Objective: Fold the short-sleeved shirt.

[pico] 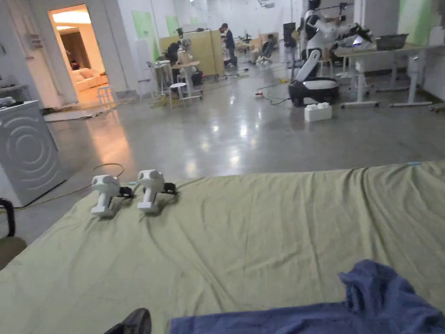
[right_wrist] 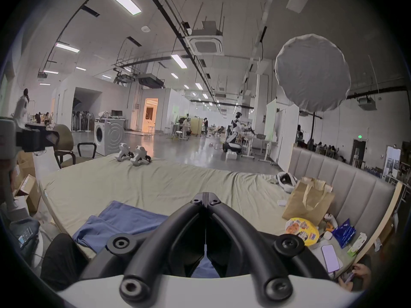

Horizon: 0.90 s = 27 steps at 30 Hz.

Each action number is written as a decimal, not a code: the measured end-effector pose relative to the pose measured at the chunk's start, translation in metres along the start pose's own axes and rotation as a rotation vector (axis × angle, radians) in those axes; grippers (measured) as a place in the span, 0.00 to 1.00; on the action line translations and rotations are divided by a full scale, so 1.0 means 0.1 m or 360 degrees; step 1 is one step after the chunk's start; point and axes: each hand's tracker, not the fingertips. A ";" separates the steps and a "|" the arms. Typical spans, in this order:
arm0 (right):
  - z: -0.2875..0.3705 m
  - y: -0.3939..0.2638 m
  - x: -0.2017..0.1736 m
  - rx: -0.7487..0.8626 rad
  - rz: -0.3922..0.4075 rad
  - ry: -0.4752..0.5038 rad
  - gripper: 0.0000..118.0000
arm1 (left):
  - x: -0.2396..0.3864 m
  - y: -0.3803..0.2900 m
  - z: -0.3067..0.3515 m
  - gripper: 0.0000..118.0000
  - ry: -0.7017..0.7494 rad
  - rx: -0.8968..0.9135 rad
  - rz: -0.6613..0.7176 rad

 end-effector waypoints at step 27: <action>-0.79 -1.16 0.72 -0.0802 -0.0348 -0.0142 0.02 | -0.55 -1.57 -3.73 0.24 0.0248 -0.1204 -0.0090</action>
